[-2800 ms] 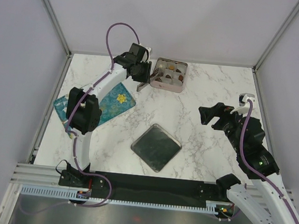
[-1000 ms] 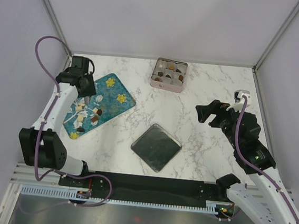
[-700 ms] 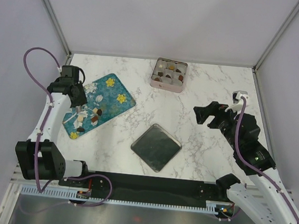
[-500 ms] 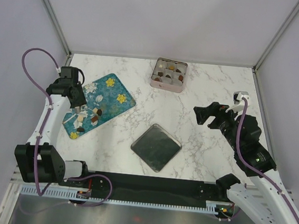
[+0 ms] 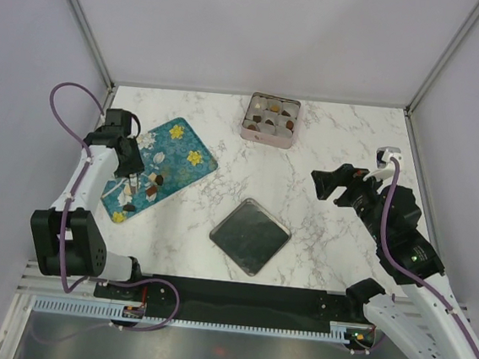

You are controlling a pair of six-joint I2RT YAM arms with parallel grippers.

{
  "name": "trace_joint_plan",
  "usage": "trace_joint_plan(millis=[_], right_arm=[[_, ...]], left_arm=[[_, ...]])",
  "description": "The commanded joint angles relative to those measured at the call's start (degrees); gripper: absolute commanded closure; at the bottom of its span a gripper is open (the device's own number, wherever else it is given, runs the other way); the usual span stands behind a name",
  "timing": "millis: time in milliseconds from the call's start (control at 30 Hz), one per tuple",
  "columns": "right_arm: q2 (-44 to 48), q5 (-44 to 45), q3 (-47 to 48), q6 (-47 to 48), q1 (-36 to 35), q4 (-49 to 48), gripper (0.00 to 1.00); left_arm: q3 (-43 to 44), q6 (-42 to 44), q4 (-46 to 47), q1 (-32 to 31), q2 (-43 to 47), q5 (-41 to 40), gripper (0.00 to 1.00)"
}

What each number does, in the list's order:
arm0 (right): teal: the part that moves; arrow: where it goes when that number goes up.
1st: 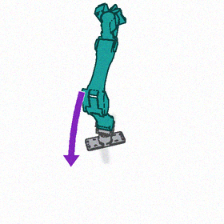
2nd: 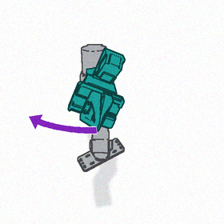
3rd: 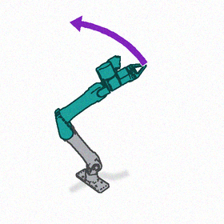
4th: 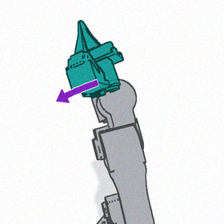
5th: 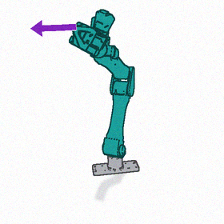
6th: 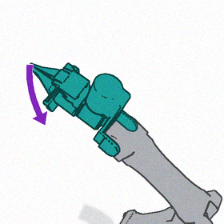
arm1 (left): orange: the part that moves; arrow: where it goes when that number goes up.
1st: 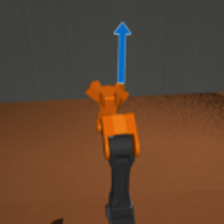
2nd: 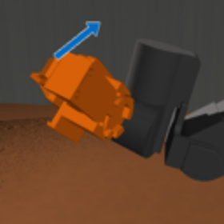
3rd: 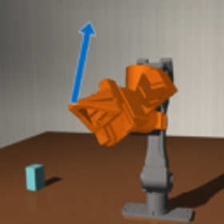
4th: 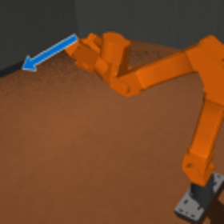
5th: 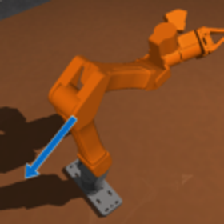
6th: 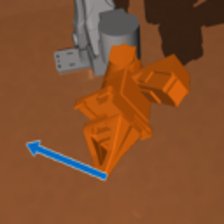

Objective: Pack the chocolate

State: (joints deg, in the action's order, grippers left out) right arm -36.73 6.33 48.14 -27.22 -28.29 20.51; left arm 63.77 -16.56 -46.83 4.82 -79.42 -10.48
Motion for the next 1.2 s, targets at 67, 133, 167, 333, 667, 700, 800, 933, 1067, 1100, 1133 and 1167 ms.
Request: trace_joint_plan(millis=[67, 133, 167, 333, 667, 700, 800, 933, 1067, 1100, 1133, 1167], right_arm=[[-0.45, 0.44, 0.02, 0.15, -0.27, -2.32, 0.07], [-0.62, 0.35, 0.11, -0.02, -0.18, -2.58, 0.07], [-0.71, 0.35, 0.11, 0.06, -0.27, -2.58, 0.07], [-1.06, -0.35, 0.29, -0.11, -0.36, -2.85, 0.07], [-0.97, -2.02, 0.38, -0.81, -0.62, -3.29, 0.07], [-0.80, -2.02, 0.38, -0.73, -0.62, -3.29, 0.07], [-0.01, -1.85, 0.38, -0.81, -0.71, -3.02, 0.08], [0.69, -1.41, 0.29, -0.73, -0.80, -2.58, 0.07], [1.31, -0.71, 0.46, -0.29, -0.89, -2.15, 0.07], [1.57, -0.53, 0.55, -0.20, -0.97, -1.97, 0.07], [1.84, -0.27, 0.64, -0.11, -0.89, -1.79, 0.07], [1.84, 0.17, 0.64, 0.06, -0.97, -1.62, 0.07]], left_arm=[[0.30, -0.32, 2.18, 0.54, 0.05, 3.88, 0.59], [0.39, -0.06, 2.01, 0.45, 0.49, 5.02, 0.59], [0.57, 0.12, 1.83, 0.45, 0.58, 5.03, 0.59], [3.20, 1.00, -0.63, 0.45, 1.81, -1.45, 0.55], [0.57, -2.07, -1.07, 1.16, 6.20, -3.23, 0.50], [-0.21, -2.25, -1.16, 1.16, 6.38, -3.23, 0.50], [-1.36, -2.25, -1.16, 1.68, 6.03, -2.97, 0.50], [-1.54, -1.99, -0.46, 2.12, 4.10, -1.57, 0.50], [-0.93, -2.08, 0.51, 2.39, 3.04, 1.07, 0.51], [-0.84, -1.99, 1.03, 2.39, 3.04, 1.51, 0.52], [-0.75, -1.81, 1.21, 2.47, 2.87, 2.47, 0.53], [-0.40, -1.46, 1.21, 2.48, 2.43, 3.00, 0.54]])
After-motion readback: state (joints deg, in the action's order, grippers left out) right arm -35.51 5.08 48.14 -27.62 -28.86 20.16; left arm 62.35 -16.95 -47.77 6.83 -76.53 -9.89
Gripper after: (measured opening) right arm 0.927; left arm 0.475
